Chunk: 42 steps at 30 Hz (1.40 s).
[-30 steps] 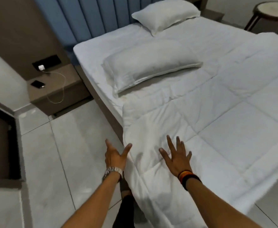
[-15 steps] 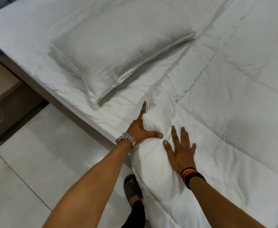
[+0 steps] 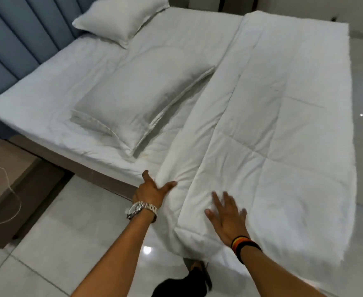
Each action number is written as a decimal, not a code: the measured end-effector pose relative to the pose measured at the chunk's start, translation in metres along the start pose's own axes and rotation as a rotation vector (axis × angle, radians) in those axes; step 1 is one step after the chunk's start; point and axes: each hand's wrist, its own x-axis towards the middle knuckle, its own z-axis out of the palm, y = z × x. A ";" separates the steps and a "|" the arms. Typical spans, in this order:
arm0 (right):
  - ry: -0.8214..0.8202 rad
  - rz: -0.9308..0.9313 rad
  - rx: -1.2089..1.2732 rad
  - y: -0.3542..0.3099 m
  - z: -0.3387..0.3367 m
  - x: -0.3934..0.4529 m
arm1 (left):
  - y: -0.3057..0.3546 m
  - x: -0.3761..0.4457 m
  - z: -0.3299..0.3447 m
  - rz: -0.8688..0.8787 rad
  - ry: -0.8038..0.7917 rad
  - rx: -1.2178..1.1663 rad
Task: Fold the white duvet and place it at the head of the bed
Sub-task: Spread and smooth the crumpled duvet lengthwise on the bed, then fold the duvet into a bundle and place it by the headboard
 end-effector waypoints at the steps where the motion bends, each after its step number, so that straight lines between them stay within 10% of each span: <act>1: -0.033 0.054 0.006 0.007 0.012 -0.013 | -0.006 0.005 0.008 -0.016 -0.068 -0.028; 8: 0.254 0.307 0.204 0.086 0.011 -0.076 | -0.007 -0.017 0.093 0.456 0.039 0.158; 15: 0.563 0.688 0.377 0.178 -0.041 -0.074 | 0.083 -0.038 0.201 0.979 -0.283 0.355; 20: 0.545 0.970 0.562 0.246 -0.038 -0.060 | 0.110 -0.038 0.260 1.053 -0.329 0.498; 26: 0.696 0.870 0.605 0.262 -0.051 -0.097 | 0.096 -0.045 0.263 1.027 -0.343 0.427; 35: 0.752 0.975 1.070 0.267 0.015 -0.133 | -0.016 -0.083 0.213 0.614 -0.134 -0.019; 42: 0.748 1.039 1.410 0.230 0.154 -0.099 | -0.092 -0.059 0.244 -0.429 0.014 -0.647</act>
